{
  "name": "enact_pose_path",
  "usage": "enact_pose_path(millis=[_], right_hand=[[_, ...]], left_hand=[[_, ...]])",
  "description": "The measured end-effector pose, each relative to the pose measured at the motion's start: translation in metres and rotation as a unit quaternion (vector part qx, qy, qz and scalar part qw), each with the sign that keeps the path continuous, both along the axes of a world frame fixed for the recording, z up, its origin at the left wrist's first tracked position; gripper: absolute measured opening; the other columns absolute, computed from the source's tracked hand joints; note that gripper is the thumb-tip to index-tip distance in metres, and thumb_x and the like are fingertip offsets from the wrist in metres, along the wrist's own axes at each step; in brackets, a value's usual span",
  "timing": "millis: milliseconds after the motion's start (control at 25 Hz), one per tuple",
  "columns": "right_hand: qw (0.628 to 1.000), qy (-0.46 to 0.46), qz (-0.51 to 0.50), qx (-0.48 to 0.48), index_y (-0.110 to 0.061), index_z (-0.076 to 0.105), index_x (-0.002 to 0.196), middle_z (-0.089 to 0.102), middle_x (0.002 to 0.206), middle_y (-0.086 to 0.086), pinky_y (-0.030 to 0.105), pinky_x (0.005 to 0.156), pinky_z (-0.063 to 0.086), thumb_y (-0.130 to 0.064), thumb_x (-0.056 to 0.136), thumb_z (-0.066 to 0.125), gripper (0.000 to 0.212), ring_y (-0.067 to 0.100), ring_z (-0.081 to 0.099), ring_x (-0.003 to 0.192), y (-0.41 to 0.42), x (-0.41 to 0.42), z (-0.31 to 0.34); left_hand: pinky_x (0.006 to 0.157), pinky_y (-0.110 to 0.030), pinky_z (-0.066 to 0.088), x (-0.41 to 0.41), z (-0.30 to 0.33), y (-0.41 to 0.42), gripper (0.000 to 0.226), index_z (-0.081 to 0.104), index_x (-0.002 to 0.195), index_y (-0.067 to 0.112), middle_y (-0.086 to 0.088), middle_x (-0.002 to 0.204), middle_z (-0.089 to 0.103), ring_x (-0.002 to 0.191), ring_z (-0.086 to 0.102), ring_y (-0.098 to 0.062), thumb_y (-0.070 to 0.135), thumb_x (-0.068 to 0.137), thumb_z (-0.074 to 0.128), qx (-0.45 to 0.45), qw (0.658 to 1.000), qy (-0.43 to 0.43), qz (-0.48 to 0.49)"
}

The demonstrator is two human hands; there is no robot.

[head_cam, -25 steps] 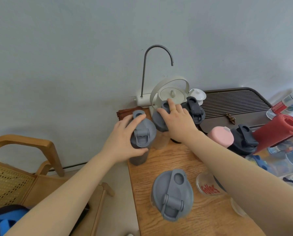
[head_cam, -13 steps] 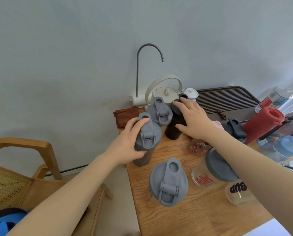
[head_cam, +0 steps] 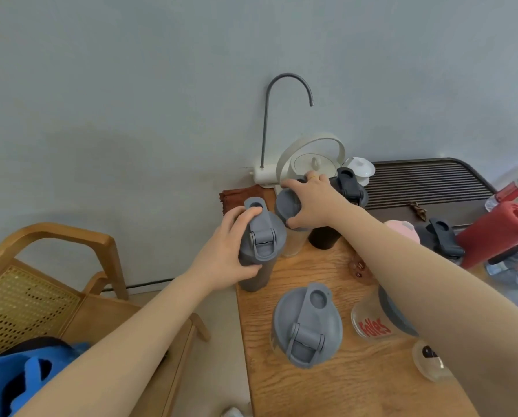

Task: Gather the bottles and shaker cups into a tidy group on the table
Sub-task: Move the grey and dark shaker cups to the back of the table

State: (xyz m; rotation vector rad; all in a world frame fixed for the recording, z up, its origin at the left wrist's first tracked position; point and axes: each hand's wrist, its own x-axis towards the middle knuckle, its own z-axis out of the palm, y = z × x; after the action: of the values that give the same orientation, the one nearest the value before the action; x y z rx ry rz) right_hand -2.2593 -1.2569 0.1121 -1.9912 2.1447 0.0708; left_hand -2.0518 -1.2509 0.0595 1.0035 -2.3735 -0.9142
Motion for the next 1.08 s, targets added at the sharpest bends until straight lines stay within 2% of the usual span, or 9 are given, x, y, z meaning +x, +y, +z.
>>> enact_pose_path(millis=[120, 280, 400, 480, 640, 720, 800, 960, 1080], right_hand=[[0.998, -0.045, -0.023, -0.028, -0.019, 0.047, 0.127, 0.034, 0.127, 0.016, 0.039, 0.086, 0.046, -0.028, 0.078, 0.061, 0.052, 0.038, 0.053, 0.1, 0.019, -0.002, 0.005], [0.997, -0.063, -0.045, -0.005, -0.017, 0.054, 0.12, 0.035, 0.128, 0.015, 0.036, 0.085, 0.044, -0.023, 0.085, 0.05, 0.035, 0.033, 0.055, 0.094, 0.036, -0.006, 0.008], [0.997, -0.064, -0.035, -0.021, -0.019, 0.045, 0.129, 0.036, 0.13, 0.016, 0.035, 0.081, 0.044, -0.026, 0.088, 0.048, 0.041, 0.032, 0.055, 0.088, 0.045, -0.002, 0.004], [0.997, -0.037, -0.031, -0.059, -0.021, 0.034, 0.137, 0.04, 0.133, 0.016, 0.04, 0.084, 0.048, -0.036, 0.09, 0.046, 0.05, 0.035, 0.056, 0.101, 0.045, -0.008, 0.006], [0.966, -0.065, -0.169, -0.184, -0.015, 0.04, 0.134, 0.049, 0.133, 0.018, 0.046, 0.094, 0.043, -0.034, 0.089, 0.05, 0.05, 0.037, 0.045, 0.121, 0.021, -0.055, 0.011], [0.964, -0.093, -0.222, -0.113, -0.014, 0.032, 0.139, 0.04, 0.141, 0.021, 0.048, 0.101, 0.037, -0.034, 0.086, 0.055, 0.061, 0.041, 0.037, 0.126, 0.013, -0.073, 0.0], [0.959, -0.153, -0.23, -0.063, -0.018, 0.025, 0.142, 0.036, 0.142, 0.023, 0.046, 0.103, 0.037, -0.036, 0.083, 0.06, 0.071, 0.042, 0.039, 0.126, 0.01, -0.077, -0.012], [0.966, -0.147, -0.209, -0.042, -0.025, 0.022, 0.144, 0.038, 0.142, 0.021, 0.047, 0.103, 0.039, -0.037, 0.08, 0.062, 0.076, 0.041, 0.043, 0.124, 0.013, -0.085, -0.007], [0.972, -0.153, -0.175, -0.033, -0.016, 0.037, 0.137, 0.049, 0.133, 0.016, 0.041, 0.096, 0.043, -0.026, 0.082, 0.062, 0.061, 0.033, 0.049, 0.117, 0.033, -0.09, 0.006]], left_hand=[[0.095, -0.024, 0.033, -0.002, -0.001, -0.002, 0.091, 0.018, 0.139, 0.029, 0.0, 0.146, 0.014, 0.128, 0.031, -0.019, 0.014, 0.068, 0.074, 0.007, 1.0, 0.01, 0.015], [0.099, -0.031, 0.036, -0.005, -0.001, -0.008, 0.092, 0.017, 0.139, 0.031, 0.001, 0.147, 0.011, 0.13, 0.029, -0.023, 0.014, 0.068, 0.073, 0.016, 1.0, 0.002, 0.0], [0.102, -0.037, 0.037, -0.006, 0.001, -0.012, 0.094, 0.014, 0.139, 0.034, 0.004, 0.148, 0.01, 0.133, 0.027, -0.024, 0.023, 0.068, 0.075, 0.019, 1.0, -0.016, -0.016], [0.106, -0.039, 0.03, -0.007, 0.005, -0.011, 0.097, 0.013, 0.14, 0.034, 0.002, 0.15, 0.011, 0.137, 0.019, -0.022, 0.041, 0.064, 0.074, -0.003, 0.999, -0.033, -0.001], [0.109, -0.043, 0.012, -0.025, 0.033, -0.01, 0.087, 0.02, 0.139, 0.031, -0.002, 0.153, 0.018, 0.139, 0.008, -0.022, 0.064, 0.064, 0.049, -0.214, 0.976, -0.041, -0.011], [0.112, -0.045, 0.011, -0.047, 0.052, -0.012, 0.083, 0.021, 0.14, 0.03, -0.003, 0.153, 0.02, 0.14, 0.011, -0.025, 0.063, 0.07, 0.05, -0.272, 0.958, -0.081, -0.048], [0.113, -0.041, 0.013, -0.074, 0.06, -0.009, 0.083, 0.016, 0.143, 0.03, -0.003, 0.155, 0.015, 0.14, 0.014, -0.024, 0.061, 0.075, 0.054, -0.262, 0.942, -0.169, -0.122], [0.097, -0.042, 0.037, -0.104, 0.049, 0.004, 0.078, 0.018, 0.139, 0.026, -0.012, 0.153, 0.012, 0.127, 0.035, -0.032, 0.055, 0.077, 0.056, -0.285, 0.886, -0.32, -0.174], [0.073, -0.036, 0.04, -0.108, 0.043, 0.005, 0.068, 0.024, 0.132, 0.021, -0.015, 0.145, 0.019, 0.107, 0.048, -0.033, 0.044, 0.078, 0.06, -0.288, 0.894, -0.321, -0.124]])
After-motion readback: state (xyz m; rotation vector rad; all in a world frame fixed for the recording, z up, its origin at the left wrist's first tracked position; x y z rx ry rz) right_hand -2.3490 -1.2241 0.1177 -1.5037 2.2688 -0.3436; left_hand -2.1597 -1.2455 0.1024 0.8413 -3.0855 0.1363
